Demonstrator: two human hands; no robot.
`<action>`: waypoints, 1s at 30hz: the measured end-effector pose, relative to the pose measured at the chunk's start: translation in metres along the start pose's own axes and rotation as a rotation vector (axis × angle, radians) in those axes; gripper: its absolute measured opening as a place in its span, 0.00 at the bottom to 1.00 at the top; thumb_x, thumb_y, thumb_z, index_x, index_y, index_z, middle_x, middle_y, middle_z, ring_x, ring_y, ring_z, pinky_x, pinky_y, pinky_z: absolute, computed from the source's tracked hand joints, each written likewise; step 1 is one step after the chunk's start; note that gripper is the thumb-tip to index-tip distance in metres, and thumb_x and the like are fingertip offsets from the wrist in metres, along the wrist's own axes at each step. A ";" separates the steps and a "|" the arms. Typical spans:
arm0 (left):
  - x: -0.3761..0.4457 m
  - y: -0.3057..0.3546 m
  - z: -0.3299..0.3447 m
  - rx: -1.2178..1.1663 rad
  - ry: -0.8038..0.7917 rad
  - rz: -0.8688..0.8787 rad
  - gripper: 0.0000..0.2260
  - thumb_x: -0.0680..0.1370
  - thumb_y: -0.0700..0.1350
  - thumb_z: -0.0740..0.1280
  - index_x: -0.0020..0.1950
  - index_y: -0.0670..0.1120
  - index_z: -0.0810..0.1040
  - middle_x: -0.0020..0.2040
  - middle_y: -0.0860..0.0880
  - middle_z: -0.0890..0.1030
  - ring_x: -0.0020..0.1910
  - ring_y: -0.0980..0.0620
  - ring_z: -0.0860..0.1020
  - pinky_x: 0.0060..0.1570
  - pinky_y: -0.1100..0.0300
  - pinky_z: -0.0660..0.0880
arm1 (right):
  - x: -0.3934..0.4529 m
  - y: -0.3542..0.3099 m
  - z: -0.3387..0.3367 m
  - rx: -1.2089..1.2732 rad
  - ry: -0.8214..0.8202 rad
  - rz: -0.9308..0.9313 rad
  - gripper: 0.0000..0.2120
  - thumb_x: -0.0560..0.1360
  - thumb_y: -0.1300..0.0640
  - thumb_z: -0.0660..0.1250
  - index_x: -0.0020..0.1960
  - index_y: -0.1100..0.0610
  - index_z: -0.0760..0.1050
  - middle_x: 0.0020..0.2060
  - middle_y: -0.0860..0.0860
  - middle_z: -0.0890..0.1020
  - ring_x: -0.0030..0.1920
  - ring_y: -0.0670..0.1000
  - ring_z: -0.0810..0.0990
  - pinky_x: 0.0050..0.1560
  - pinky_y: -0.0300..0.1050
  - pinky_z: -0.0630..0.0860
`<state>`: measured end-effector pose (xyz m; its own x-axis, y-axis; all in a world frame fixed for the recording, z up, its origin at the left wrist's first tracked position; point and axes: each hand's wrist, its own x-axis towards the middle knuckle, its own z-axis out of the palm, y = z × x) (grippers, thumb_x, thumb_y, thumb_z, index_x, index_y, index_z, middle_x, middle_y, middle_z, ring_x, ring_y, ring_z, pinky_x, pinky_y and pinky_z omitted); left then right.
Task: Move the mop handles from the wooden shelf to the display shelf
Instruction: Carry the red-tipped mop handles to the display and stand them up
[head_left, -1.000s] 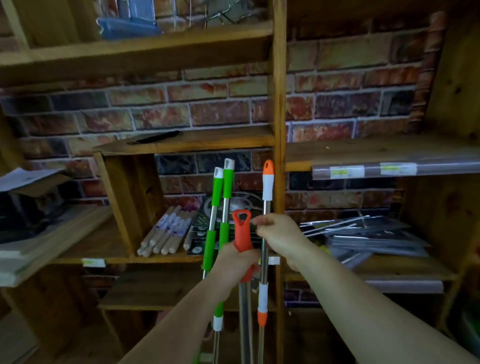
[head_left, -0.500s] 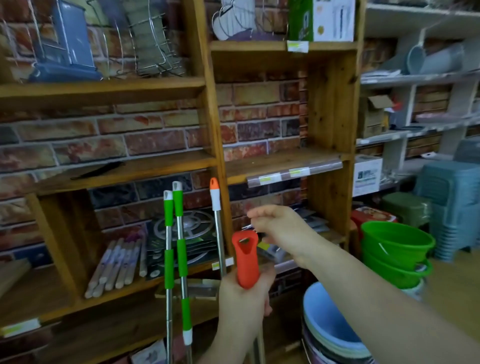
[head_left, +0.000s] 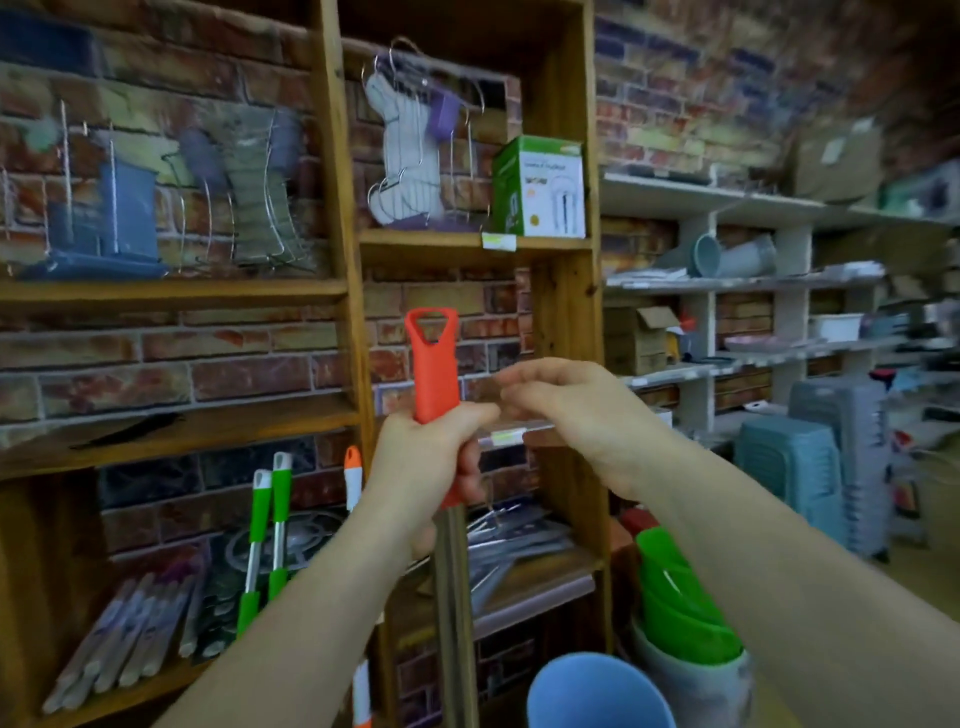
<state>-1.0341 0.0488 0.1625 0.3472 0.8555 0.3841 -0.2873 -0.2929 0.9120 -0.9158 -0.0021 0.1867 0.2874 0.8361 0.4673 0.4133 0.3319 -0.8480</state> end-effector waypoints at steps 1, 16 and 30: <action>0.000 0.004 0.005 -0.011 -0.009 -0.004 0.10 0.73 0.41 0.69 0.34 0.43 0.72 0.18 0.51 0.67 0.16 0.55 0.64 0.20 0.64 0.65 | -0.005 -0.003 -0.008 -0.025 0.006 -0.011 0.05 0.76 0.57 0.63 0.47 0.48 0.77 0.49 0.49 0.81 0.52 0.48 0.78 0.46 0.38 0.73; -0.015 0.082 0.136 -0.111 -0.307 0.066 0.14 0.73 0.42 0.67 0.29 0.46 0.69 0.18 0.53 0.66 0.15 0.56 0.63 0.20 0.66 0.66 | -0.084 -0.004 -0.091 0.129 -0.330 0.141 0.14 0.68 0.67 0.66 0.50 0.55 0.76 0.44 0.51 0.81 0.49 0.51 0.80 0.56 0.48 0.75; -0.059 0.041 0.237 -0.182 -0.802 -0.071 0.09 0.74 0.41 0.68 0.35 0.44 0.71 0.20 0.51 0.69 0.18 0.55 0.68 0.25 0.62 0.72 | -0.150 0.030 -0.155 0.212 0.123 0.317 0.17 0.73 0.64 0.67 0.27 0.56 0.70 0.20 0.51 0.69 0.22 0.49 0.68 0.26 0.38 0.68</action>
<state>-0.8545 -0.1147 0.2111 0.8822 0.2844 0.3754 -0.3566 -0.1171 0.9269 -0.8127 -0.1851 0.1297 0.4788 0.8573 0.1893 0.1037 0.1588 -0.9818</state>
